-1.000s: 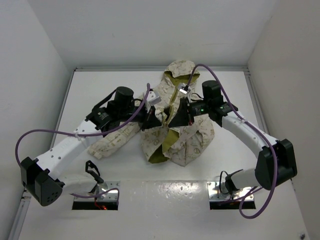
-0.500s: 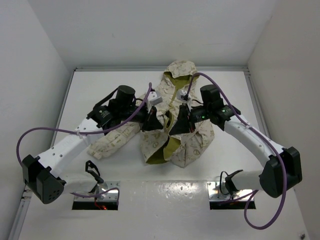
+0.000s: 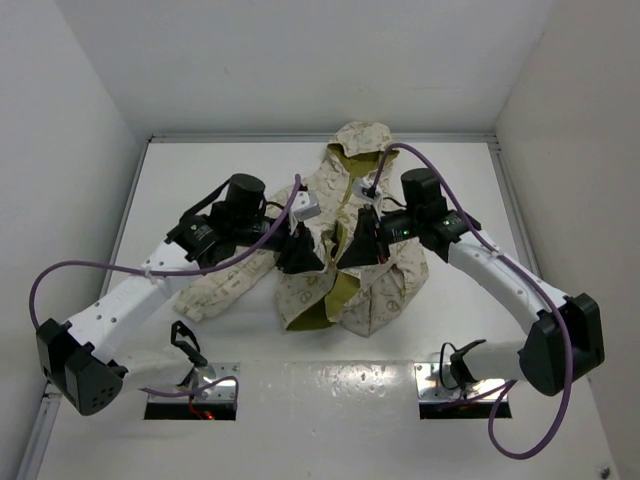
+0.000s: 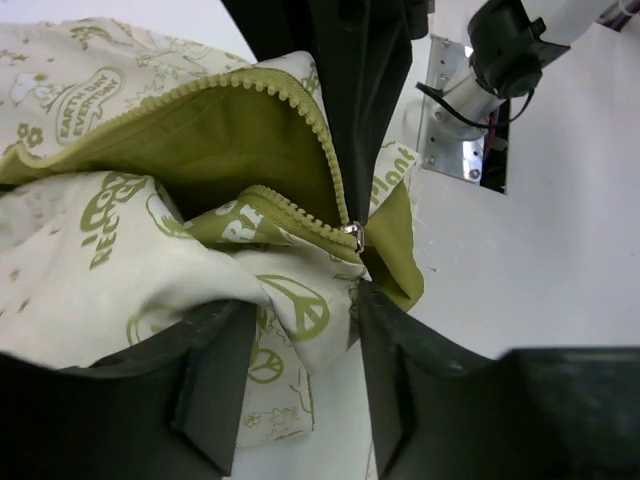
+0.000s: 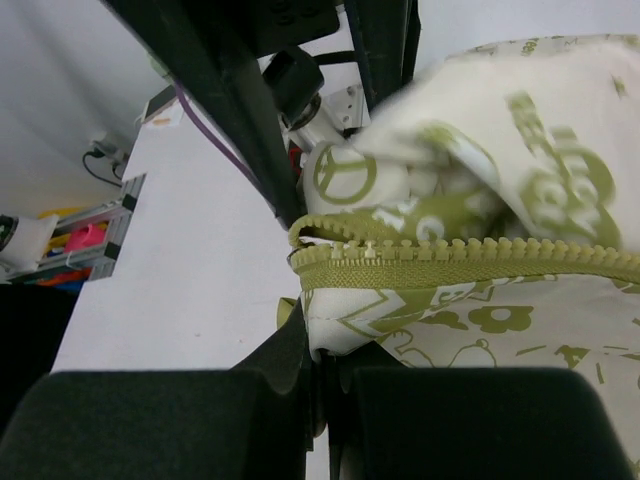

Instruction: Zip up the jacket

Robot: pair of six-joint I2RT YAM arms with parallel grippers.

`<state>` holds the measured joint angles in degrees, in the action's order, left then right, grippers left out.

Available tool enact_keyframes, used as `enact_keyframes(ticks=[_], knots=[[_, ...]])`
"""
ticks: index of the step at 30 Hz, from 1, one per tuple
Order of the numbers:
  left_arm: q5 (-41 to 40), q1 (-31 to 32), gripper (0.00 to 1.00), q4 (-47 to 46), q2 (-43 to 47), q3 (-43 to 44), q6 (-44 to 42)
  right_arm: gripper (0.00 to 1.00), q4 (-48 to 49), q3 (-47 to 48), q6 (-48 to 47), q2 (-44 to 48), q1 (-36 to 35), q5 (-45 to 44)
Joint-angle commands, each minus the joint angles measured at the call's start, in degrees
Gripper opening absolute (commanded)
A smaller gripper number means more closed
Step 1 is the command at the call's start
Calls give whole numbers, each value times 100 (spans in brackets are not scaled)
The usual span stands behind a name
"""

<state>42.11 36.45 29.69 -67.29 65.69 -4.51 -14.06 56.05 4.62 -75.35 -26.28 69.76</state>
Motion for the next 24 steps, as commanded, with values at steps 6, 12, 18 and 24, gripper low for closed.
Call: enact_keyframes(ticks=[6, 12, 18, 24], knots=[[-598, -304, 68, -928, 936, -539, 548, 0, 1308, -340, 812, 266, 0, 196], [-2, -585, 59, -921, 1437, -1031, 1038, 0, 2038, -639, 1549, 354, -8, 144], [868, -831, 54, -1377, 1569, -1672, 2505, 0, 3313, -1087, 2708, 372, -17, -225], [1362, -973, 61, -1940, 1446, -1788, 3887, 0, 4271, -1377, 3860, 319, -26, -752]])
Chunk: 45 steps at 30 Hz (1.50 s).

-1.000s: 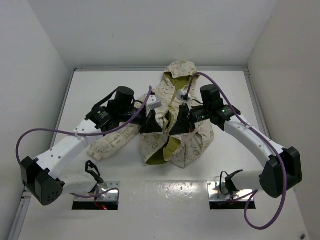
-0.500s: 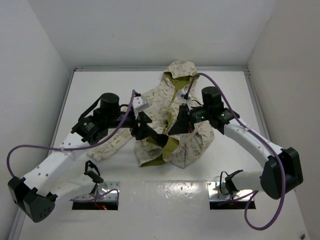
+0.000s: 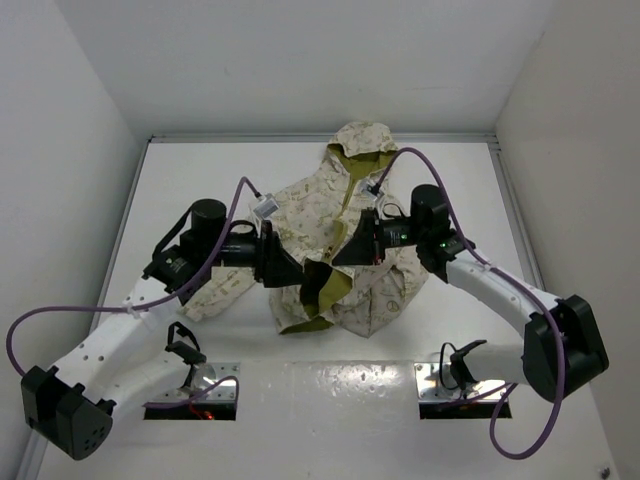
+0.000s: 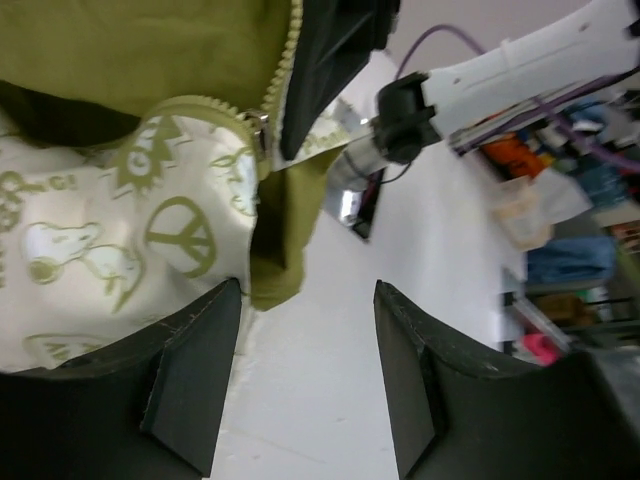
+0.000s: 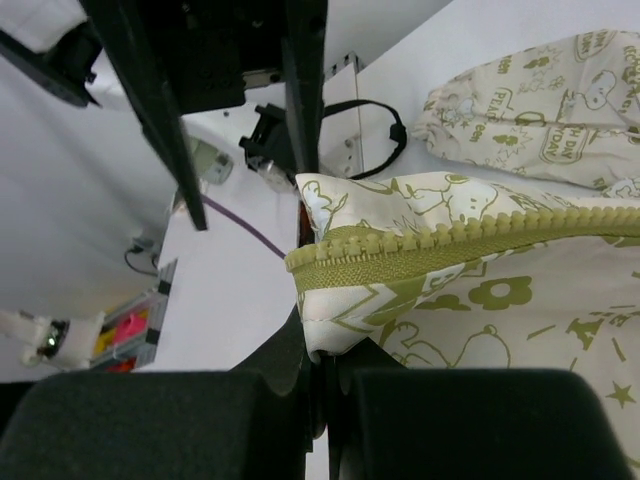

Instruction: Zip up the jacket

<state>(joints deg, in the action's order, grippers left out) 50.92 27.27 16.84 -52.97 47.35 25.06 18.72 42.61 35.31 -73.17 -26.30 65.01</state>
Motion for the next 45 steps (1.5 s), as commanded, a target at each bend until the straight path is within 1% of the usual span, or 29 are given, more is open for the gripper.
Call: enact_keyframes(ticks=[1, 2, 4, 5, 6, 8, 10, 14, 17, 19, 23, 30, 31, 34, 35, 37, 38, 41, 42, 43, 45], knots=[[481, -55, 61, -734, -55, 98, 1200, 0, 1071, -68, 872, 92, -33, -322], [542, -55, 61, -926, -56, 99, 1325, 0, 1194, -138, 1125, 75, -33, -444], [542, -55, 60, -1103, -117, 99, 1580, 0, 1327, -191, 1224, 48, -59, -516], [594, -55, 58, -1208, -178, 99, 1842, 0, 1353, -209, 1276, 57, -59, -603], [595, -55, 58, -1349, -239, 99, 1958, 0, 1432, -244, 1468, 39, -68, -682], [595, -55, 57, -1403, -240, 20, 2177, 0, 1520, -271, 1584, 22, -76, -762], [595, -55, 55, -1657, -293, -208, 2380, 0, 1599, -262, 1681, -4, -94, -841], [130, -55, 54, -1658, -398, -323, 2504, 0, 1757, -244, 1874, -22, -112, -868], [-90, -55, 55, -1658, -547, -271, 2557, 0, 1881, -236, 2067, -31, -164, -911], [-247, -55, 58, -1824, -618, -270, 2609, 0, 1933, -279, 2103, -31, -208, -911], [-389, -108, 58, -2455, -618, -270, 2969, 0, 1986, -384, 2225, -5, -305, -981], [-521, -178, 58, -2625, -618, -437, 3207, 0, 2074, -455, 2349, -14, -367, -1113], [-469, -230, 57, -2712, -618, -437, 3259, 0, 2083, -464, 2323, -22, -358, -1122], [-469, -231, 45, -2765, -618, -437, 3312, 0, 2083, -473, 2358, -5, -367, -1158], [-469, -231, 35, -2765, -618, -490, 3312, 0, 2092, -482, 2349, -5, -367, -1166], [-416, -231, 28, -2818, -618, -490, 3312, 0, 2101, -490, 2349, 4, -375, -1201], [-416, -231, 23, -2818, -618, -490, 3312, 0, 2101, -473, 2349, 22, -367, -1193], [-416, -231, 14, -2818, -618, -490, 3312, 0, 2101, -473, 2340, 4, -367, -1210], [-416, -231, 6, -2818, -618, -490, 3260, 0, 2101, -464, 2366, 13, -375, -1210], [-364, -231, 1, -2818, -618, -490, 3260, 0, 2109, -447, 2366, 13, -367, -1202], [-363, -283, 0, -2643, -618, -490, 3024, 0, 2101, -447, 2366, 13, -340, -1219]])
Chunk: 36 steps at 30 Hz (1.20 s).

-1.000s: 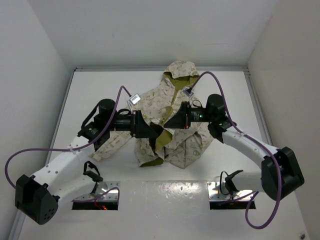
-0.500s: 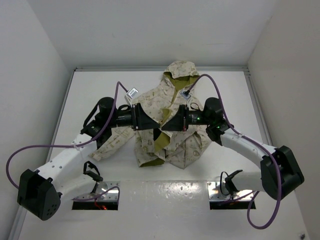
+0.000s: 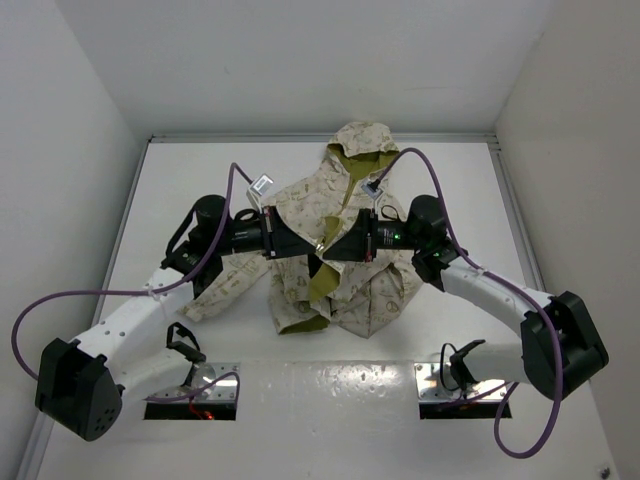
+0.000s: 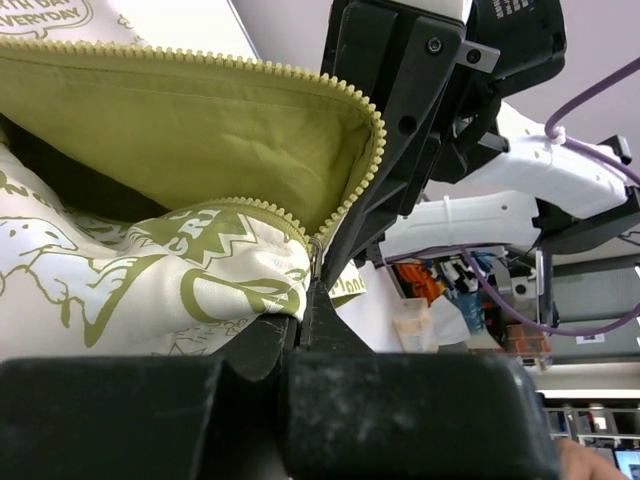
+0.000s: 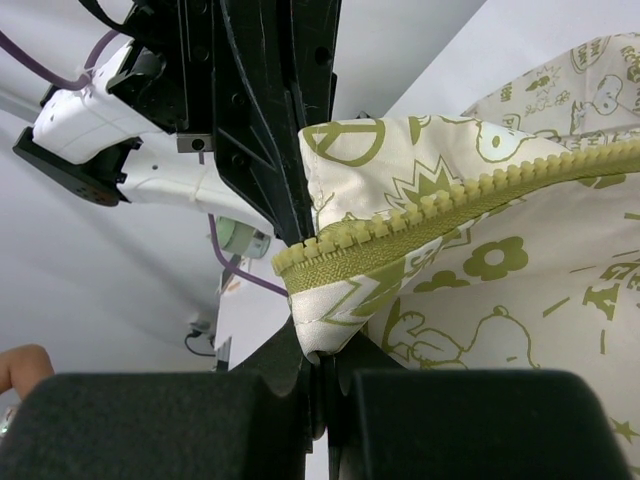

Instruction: Zip up the jacket

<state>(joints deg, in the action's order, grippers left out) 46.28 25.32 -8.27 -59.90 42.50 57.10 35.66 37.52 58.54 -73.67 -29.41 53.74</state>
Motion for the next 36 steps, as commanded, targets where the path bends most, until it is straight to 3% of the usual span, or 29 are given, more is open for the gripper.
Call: enact_keyframes(ticks=[1, 9, 15, 17, 19, 20, 22, 24, 26, 29, 31, 36], knots=[[161, -89, 0, 78, 75, -5, -278, 0, 398, 54, 43, 63, 14, -100], [469, -159, 0, 1687, 259, 250, -1824, 0, 293, 63, -18, 116, 471, -206], [469, -159, 0, 2014, 400, 303, -2457, 0, 187, -34, -89, 204, 480, -56], [565, -159, 0, 2136, 453, 355, -2728, 11, 117, -34, -342, 274, 497, 75], [619, -159, 0, 2400, 382, 495, -2932, 16, -102, -43, -571, 326, 506, 251], [619, -159, 0, 2401, 382, 496, -3002, 29, -234, -34, -650, 414, 524, 304], [567, -159, 0, 2593, 382, 496, -3108, 33, -585, 62, -1045, 493, 577, 435], [566, -159, 0, 2672, 382, 549, -3283, 47, -911, 141, -1196, 573, 629, 480], [566, -159, 0, 2909, 330, 618, -3485, 54, -1104, 264, -1415, 582, 761, 480], [461, -80, 0, 3287, 216, 847, -4021, 54, -1535, 676, -1837, 520, 718, 567], [390, -1, 0, 3454, 163, 1023, -4408, 47, -1457, 809, -1820, 380, 647, 629], [935, 52, 0, 3772, 57, 1234, -5007, 47, -1298, 1012, -2083, 134, 146, 814]])
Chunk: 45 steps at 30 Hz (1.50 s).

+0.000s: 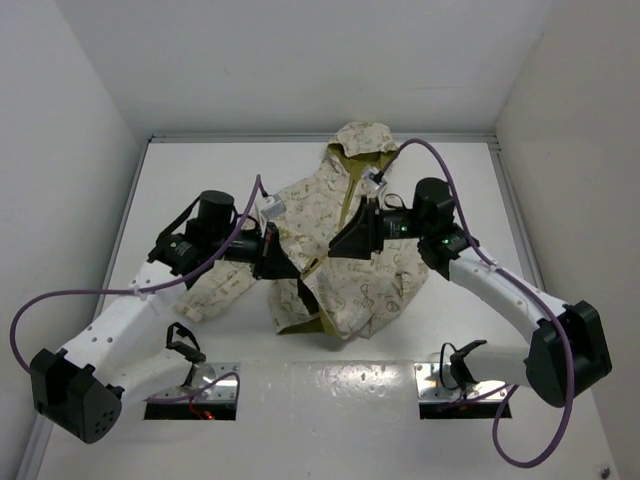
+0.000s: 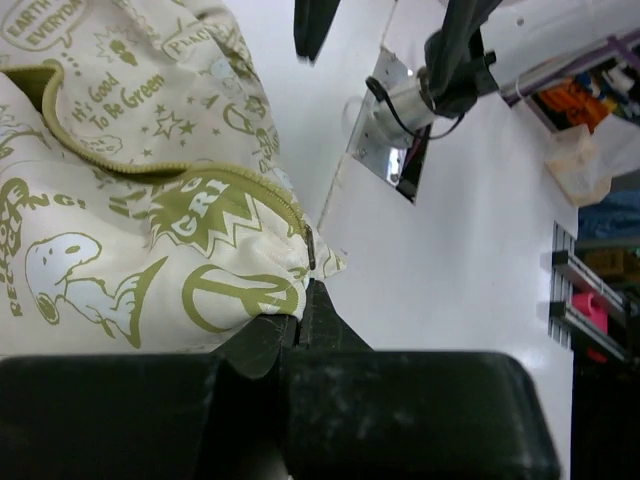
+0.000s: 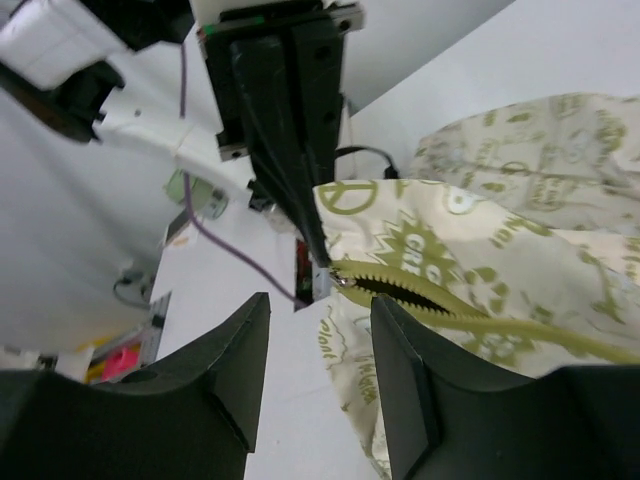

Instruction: Zip up the jacket

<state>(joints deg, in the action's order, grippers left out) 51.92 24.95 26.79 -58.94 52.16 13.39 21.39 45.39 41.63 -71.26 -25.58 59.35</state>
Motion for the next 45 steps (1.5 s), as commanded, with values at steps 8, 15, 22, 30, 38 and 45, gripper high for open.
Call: enact_keyframes(ticks=[8, 15, 22, 30, 38, 45], knots=[[810, 36, 0, 389, -144, 453, -636, 37, -283, 58, -813, -335, -553, 568], [1066, 36, 0, 389, -197, 506, -583, 37, -320, -39, -919, -493, -685, 604], [1189, -16, 0, 389, -197, 444, -346, 39, 146, 93, -674, -845, -957, 665], [1188, -131, 0, 546, -144, 277, -134, 44, 980, 260, -234, -1144, -1072, 727], [1241, -298, 0, 1091, -250, 277, -609, 44, 1315, 445, 100, -1214, -1010, 894], [1435, -350, 0, 1092, -425, 339, -715, 43, 1578, 577, 311, -1363, -1071, 1078]])
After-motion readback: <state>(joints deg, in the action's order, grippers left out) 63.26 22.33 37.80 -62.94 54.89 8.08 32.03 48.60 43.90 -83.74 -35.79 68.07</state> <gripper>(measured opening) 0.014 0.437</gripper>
